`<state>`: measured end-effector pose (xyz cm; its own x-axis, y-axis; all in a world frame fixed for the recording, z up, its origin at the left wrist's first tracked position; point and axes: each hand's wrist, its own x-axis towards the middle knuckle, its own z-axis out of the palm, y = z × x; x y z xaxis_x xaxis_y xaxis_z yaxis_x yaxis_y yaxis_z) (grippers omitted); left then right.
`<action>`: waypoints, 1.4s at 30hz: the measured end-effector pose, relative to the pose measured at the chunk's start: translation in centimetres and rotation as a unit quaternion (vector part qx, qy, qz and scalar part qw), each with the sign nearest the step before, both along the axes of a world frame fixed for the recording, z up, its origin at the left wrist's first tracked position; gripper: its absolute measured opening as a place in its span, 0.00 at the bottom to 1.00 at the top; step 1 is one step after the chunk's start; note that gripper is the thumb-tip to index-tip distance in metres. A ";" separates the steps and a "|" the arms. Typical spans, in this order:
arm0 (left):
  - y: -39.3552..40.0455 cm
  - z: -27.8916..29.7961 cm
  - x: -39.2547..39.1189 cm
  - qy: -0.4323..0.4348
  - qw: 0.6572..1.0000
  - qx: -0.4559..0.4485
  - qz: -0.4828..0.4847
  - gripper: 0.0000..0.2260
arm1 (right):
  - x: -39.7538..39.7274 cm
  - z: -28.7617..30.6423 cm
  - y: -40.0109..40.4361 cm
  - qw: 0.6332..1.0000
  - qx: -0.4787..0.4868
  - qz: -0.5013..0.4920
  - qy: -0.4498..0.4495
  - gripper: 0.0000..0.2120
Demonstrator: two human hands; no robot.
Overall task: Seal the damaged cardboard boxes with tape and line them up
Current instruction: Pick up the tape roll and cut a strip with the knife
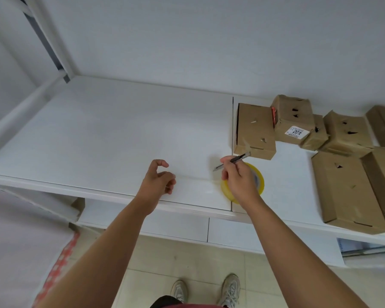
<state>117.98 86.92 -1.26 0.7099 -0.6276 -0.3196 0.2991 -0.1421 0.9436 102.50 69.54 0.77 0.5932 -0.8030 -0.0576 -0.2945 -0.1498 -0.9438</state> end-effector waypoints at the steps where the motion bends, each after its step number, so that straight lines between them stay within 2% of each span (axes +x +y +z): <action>1: 0.1 0.0 0.0 0.002 1.000 -0.009 -0.008 0.12 | -0.2 0.1 -0.1 1.000 0.015 0.003 -0.013 0.10; 5: 0.4 0.1 0.3 0.038 0.998 -0.036 -0.019 0.13 | -0.2 1.2 -0.8 0.993 0.093 -0.013 -0.074 0.09; 6: 0.5 0.1 0.3 0.045 0.998 -0.037 -0.018 0.13 | -0.2 1.4 -1.0 0.997 0.058 -0.011 -0.058 0.09; 8: 0.4 0.2 0.3 0.050 0.998 -0.037 -0.017 0.12 | -0.4 1.6 -1.5 0.995 -0.097 0.002 0.021 0.10; 10: 0.1 0.3 0.2 0.052 0.998 -0.034 -0.015 0.11 | -1.3 1.4 -2.2 0.958 -0.271 0.005 0.096 0.11; 12: -0.2 0.5 0.2 0.050 0.998 -0.030 -0.011 0.08 | -2.8 1.1 -3.4 0.918 -0.345 0.022 0.196 0.14; 15: -0.6 0.7 0.2 0.034 0.999 -0.016 -0.007 0.03 | -4.4 0.7 -4.5 0.903 -0.268 0.073 0.327 0.12; 17: -0.8 0.9 0.3 0.012 1.000 -0.008 -0.006 0.03 | -4.8 0.7 -4.6 0.899 -0.265 0.081 0.339 0.11; 20: -1.4 1.5 0.4 -0.053 0.998 -0.008 -0.019 0.07 | -5.5 1.6 -4.7 0.925 -0.296 0.013 0.238 0.14; 23: -2.2 2.1 0.4 -0.125 0.992 -0.003 -0.031 0.12 | -6.9 2.2 -4.7 0.936 -0.327 -0.007 0.131 0.24; 26: -2.9 2.3 0.2 -0.193 0.978 0.054 -0.055 0.14 | -8.5 1.2 -4.2 0.923 -0.361 0.016 0.133 0.21; 30: -3.0 2.2 0.2 -0.230 0.957 0.150 -0.090 0.12 | -10.0 -0.7 -3.4 0.910 -0.380 0.009 0.164 0.06; 34: -2.8 3.0 0.2 -0.221 0.955 0.169 -0.099 0.06 | -10.9 0.6 -3.6 0.902 -0.402 0.029 0.156 0.14; 37: -2.7 3.8 0.1 -0.206 0.964 0.138 -0.098 0.03 | -10.7 3.9 -2.9 0.880 -0.472 -0.008 0.052 0.12; 38: -2.7 4.1 0.1 -0.204 0.965 0.131 -0.099 0.02 | -9.9 5.4 -2.3 0.885 -0.464 -0.033 -0.013 0.09; 39: -2.7 4.3 0.0 -0.201 0.967 0.123 -0.100 0.02 | -8.6 7.0 -1.8 0.904 -0.416 -0.039 -0.088 0.06; 41: -2.8 4.8 0.1 -0.197 0.969 0.108 -0.100 0.01 | -5.0 9.8 -1.0 0.953 -0.222 0.010 -0.208 0.04; 42: -2.9 5.0 0.2 -0.199 0.969 0.104 -0.099 0.01 | -3.0 10.5 -0.8 0.967 -0.102 0.040 -0.232 0.04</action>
